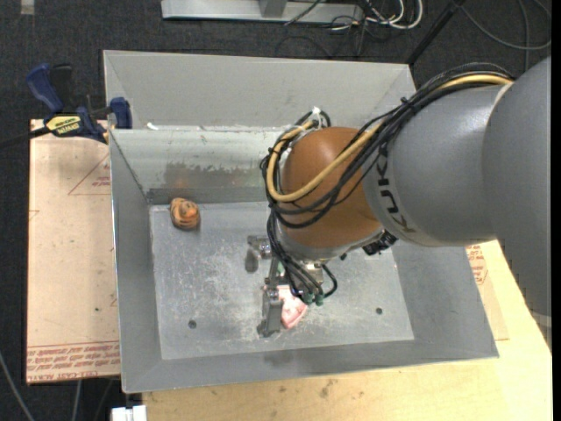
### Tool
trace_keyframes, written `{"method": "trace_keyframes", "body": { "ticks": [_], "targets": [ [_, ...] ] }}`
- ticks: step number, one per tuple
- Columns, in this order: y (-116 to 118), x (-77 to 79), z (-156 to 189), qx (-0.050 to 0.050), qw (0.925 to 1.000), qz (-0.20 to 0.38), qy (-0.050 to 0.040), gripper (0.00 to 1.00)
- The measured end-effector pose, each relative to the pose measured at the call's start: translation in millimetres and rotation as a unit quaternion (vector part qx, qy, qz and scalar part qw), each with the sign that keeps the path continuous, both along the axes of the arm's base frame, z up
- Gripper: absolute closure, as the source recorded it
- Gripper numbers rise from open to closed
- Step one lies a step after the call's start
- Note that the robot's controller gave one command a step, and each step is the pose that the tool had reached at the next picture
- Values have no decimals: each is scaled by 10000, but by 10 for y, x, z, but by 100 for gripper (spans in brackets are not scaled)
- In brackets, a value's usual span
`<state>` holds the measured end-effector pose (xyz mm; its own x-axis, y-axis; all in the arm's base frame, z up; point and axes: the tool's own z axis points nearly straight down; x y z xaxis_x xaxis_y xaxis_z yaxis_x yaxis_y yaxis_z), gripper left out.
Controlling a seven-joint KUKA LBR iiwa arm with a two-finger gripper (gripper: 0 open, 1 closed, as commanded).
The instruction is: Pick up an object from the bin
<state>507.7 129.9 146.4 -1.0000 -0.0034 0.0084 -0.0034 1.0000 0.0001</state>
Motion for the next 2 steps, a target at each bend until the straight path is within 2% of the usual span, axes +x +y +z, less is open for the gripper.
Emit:
{"method": "trace_keyframes", "body": {
  "ticks": [1,2],
  "targets": [
    [-6,20,42,6,10000,-16,-40,0],
    [-146,105,177,12,9995,322,-16,0]
  ]
}}
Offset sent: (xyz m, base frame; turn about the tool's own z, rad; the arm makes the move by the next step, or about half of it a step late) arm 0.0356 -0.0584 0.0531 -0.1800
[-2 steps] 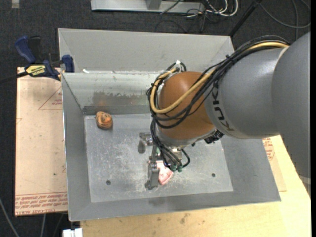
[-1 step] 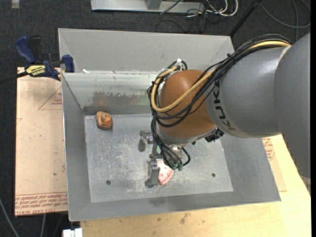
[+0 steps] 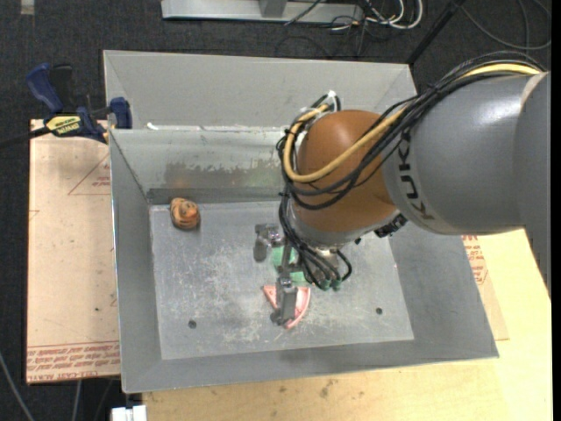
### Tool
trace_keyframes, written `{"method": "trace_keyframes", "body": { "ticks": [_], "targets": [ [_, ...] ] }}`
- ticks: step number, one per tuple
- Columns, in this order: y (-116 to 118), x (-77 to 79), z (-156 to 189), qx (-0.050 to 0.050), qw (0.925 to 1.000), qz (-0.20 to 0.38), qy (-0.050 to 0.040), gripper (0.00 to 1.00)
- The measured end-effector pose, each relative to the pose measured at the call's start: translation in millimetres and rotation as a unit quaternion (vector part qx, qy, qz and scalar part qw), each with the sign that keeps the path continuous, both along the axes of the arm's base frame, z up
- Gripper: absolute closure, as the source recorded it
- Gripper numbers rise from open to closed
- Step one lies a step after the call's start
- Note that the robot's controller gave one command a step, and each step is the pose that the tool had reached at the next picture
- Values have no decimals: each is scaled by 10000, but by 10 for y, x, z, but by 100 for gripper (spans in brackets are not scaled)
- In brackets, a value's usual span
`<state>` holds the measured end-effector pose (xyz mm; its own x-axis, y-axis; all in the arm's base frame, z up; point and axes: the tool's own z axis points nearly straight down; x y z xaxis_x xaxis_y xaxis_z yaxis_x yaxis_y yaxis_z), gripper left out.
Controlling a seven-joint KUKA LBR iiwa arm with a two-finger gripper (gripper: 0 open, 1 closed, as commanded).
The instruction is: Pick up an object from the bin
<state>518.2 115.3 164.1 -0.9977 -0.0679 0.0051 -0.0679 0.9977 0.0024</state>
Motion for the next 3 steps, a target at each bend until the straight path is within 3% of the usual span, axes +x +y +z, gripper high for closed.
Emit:
{"method": "trace_keyframes", "body": {
  "ticks": [1,2,3],
  "targets": [
    [-678,155,31,-5,9983,576,-42,0],
    [-864,476,-164,-15,9988,489,-48,0],
    [-721,615,-491,-3,9983,587,-48,0]
  ]
}}
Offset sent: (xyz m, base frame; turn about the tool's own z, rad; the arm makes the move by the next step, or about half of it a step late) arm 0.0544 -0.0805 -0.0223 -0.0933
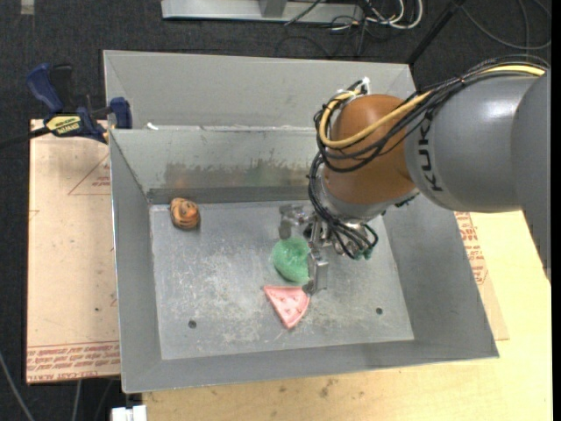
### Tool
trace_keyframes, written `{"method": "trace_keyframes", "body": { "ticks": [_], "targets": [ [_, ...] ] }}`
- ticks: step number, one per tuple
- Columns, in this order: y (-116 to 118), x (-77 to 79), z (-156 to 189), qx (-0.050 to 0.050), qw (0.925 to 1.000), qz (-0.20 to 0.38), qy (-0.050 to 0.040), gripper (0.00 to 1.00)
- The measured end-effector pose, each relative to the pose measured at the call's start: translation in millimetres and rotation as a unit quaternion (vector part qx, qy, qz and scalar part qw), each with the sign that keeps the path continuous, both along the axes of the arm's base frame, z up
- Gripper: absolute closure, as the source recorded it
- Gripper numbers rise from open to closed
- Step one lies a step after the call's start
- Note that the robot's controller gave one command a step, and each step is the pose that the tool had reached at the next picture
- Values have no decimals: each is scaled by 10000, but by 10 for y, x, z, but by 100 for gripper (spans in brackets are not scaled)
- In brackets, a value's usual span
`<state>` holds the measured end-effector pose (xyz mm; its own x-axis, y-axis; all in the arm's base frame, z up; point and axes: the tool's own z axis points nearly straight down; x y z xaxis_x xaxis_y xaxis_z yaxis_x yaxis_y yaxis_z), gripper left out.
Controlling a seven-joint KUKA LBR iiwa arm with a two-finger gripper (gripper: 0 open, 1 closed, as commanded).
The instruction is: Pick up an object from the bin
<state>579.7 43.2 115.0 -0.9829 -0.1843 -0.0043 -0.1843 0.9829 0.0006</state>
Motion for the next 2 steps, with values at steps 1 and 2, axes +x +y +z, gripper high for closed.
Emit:
{"method": "trace_keyframes", "body": {
  "ticks": [1,2],
  "targets": [
    [-179,218,-452,5,9990,-439,11,100],
    [-180,217,-453,6,9990,-441,12,100]
  ]
}}
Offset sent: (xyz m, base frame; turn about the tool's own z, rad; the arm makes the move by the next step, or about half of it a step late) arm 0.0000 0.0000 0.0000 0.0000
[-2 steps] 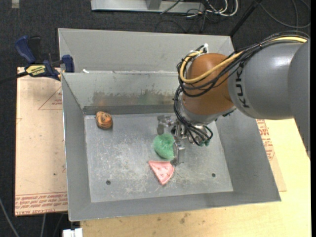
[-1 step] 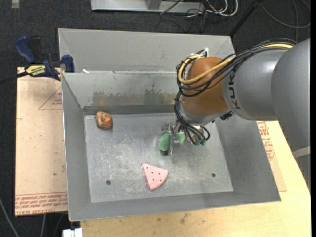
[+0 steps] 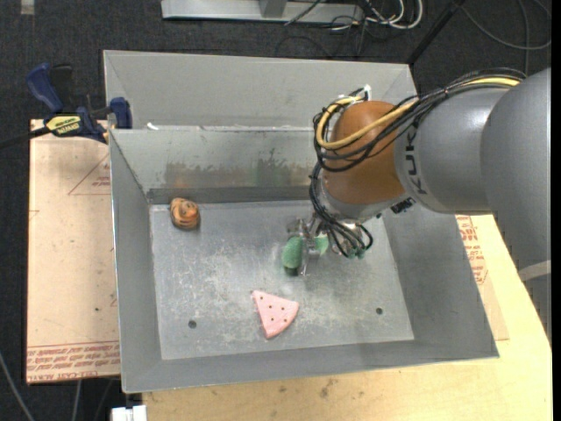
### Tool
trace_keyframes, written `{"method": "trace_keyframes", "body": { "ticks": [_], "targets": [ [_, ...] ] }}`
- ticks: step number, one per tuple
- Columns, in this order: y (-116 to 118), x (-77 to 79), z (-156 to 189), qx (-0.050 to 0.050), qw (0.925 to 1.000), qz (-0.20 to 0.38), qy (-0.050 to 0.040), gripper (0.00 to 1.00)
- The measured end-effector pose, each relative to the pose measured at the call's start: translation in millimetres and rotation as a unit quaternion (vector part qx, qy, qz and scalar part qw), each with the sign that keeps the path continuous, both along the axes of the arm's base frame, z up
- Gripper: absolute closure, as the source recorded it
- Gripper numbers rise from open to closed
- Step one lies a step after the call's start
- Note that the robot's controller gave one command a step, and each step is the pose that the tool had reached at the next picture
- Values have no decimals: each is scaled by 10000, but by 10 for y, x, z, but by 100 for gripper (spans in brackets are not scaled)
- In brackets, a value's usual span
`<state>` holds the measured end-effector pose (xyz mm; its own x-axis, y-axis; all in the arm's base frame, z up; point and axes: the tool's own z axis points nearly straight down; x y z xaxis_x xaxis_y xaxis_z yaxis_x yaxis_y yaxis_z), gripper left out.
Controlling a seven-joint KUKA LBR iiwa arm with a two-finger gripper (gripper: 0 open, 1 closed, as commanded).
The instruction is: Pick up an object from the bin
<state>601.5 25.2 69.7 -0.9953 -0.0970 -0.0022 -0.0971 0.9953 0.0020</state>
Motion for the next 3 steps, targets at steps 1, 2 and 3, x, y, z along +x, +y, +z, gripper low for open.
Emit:
{"method": "trace_keyframes", "body": {
  "ticks": [1,2,3],
  "targets": [
    [0,0,0,1,10000,1,0,100],
    [0,0,0,1,10000,1,1,100],
    [-248,151,1343,-19,9893,1460,-46,100]
  ]
}}
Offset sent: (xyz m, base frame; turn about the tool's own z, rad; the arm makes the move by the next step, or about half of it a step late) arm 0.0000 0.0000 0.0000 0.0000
